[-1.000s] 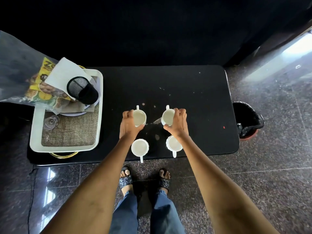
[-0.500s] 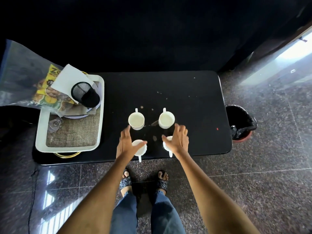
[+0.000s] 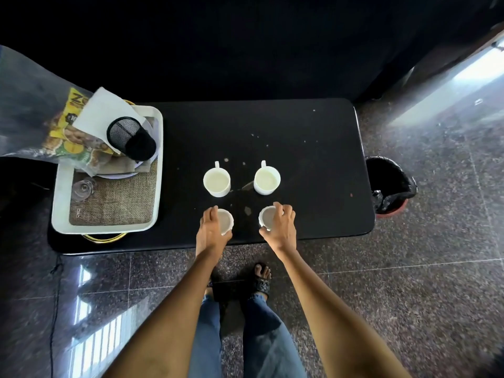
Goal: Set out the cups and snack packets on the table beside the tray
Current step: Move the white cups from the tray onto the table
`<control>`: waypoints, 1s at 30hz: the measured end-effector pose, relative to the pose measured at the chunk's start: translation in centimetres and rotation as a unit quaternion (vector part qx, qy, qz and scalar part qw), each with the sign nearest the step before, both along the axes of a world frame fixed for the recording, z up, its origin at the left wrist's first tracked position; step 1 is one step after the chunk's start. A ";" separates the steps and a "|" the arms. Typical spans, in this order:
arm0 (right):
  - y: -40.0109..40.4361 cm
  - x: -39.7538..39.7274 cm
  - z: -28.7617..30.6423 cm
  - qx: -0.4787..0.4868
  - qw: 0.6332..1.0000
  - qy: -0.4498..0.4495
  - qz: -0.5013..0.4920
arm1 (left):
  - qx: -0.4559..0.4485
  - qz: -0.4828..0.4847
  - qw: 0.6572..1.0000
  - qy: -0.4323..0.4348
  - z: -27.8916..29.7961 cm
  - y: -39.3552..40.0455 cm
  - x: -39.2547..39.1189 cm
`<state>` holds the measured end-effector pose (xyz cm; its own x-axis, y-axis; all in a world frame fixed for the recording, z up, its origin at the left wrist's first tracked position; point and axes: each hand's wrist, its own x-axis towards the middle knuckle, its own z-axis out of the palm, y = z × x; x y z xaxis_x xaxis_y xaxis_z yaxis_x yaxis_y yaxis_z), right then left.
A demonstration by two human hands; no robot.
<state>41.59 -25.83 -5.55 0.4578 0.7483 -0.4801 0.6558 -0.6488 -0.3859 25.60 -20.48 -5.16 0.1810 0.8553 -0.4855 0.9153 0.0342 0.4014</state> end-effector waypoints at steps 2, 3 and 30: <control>0.1 0.0 -0.1 0.003 1.000 0.000 -0.001 | 0.002 -0.005 1.000 0.006 0.0 0.5 0.1; 0.2 0.0 -0.1 0.006 1.000 -0.001 -0.002 | 0.002 -0.009 1.000 0.008 0.0 0.7 0.1; 1.6 -0.3 0.5 0.090 0.993 -0.067 -0.023 | 0.103 0.046 0.993 0.032 0.5 2.7 -0.8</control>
